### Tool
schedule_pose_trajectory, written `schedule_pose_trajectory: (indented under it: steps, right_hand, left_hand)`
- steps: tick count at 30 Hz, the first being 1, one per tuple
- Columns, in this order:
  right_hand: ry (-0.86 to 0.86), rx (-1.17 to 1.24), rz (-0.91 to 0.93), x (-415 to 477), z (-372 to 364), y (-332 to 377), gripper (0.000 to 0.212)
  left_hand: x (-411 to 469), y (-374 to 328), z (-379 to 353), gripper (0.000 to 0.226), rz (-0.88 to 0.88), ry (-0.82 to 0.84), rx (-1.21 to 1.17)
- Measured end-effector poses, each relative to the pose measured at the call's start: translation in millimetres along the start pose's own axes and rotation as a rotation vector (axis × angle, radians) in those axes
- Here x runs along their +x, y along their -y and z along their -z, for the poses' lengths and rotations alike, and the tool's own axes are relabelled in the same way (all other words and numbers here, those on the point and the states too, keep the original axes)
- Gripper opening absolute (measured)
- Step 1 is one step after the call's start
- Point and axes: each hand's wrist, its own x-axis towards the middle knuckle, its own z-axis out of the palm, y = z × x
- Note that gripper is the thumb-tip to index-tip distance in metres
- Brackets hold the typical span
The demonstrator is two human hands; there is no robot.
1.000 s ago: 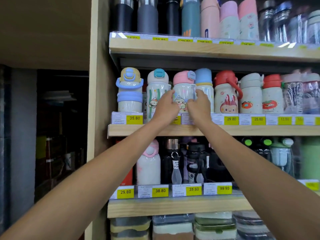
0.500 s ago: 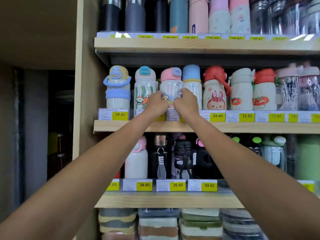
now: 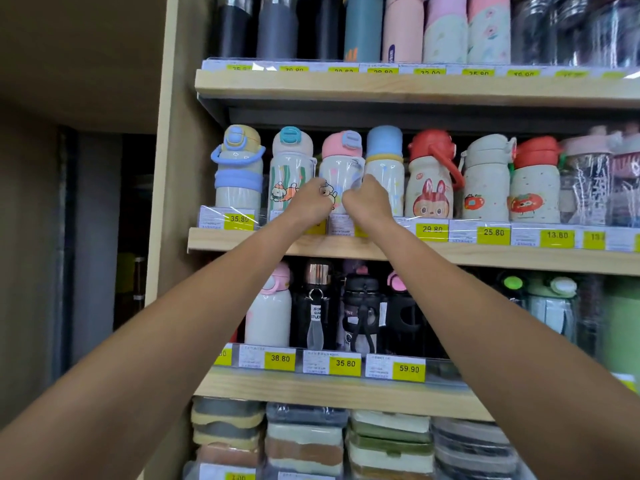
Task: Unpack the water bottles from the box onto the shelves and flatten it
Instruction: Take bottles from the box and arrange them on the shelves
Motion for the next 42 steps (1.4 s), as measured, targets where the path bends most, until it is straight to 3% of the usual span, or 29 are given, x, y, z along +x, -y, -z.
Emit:
schedule_pose_trajectory:
  steps: [10, 14, 18, 21, 26, 30, 38, 42]
  right_hand:
    - [-0.062, -0.017, 0.067, 2, -8, -7, 0.006]
    - [-0.066, -0.02, 0.017, 8, -6, -5, 0.009]
    - [-0.074, -0.033, -0.015, 11, -9, -4, 0.006]
    - [-0.085, 0.001, -0.045, 12, -11, -6, 0.02]
    - [-0.161, 0.026, -0.031, 8, -15, -6, 0.017]
    - [-0.154, -0.021, -0.03, 6, -16, -5, 0.025]
    - [-0.136, -0.093, 0.012, 3, -17, -5, 0.015]
    - [-0.182, -0.099, 0.078, -6, -15, -4, 0.02]
  left_hand:
    - [3, 4, 4, 0.018, 0.022, 0.077, 0.002]
    - [3, 5, 1, 0.019, -0.012, 0.031, -0.018]
    - [4, 9, -1, 0.032, -0.038, -0.028, 0.019]
    - [6, 11, 2, 0.039, -0.03, 0.003, 0.039]
    - [7, 9, 8, 0.019, -0.044, 0.082, 0.027]
    - [8, 11, 10, 0.02, -0.04, 0.109, 0.023]
    - [11, 15, 11, 0.024, -0.048, 0.12, 0.022]
    - [9, 15, 2, 0.022, -0.065, 0.009, -0.053]
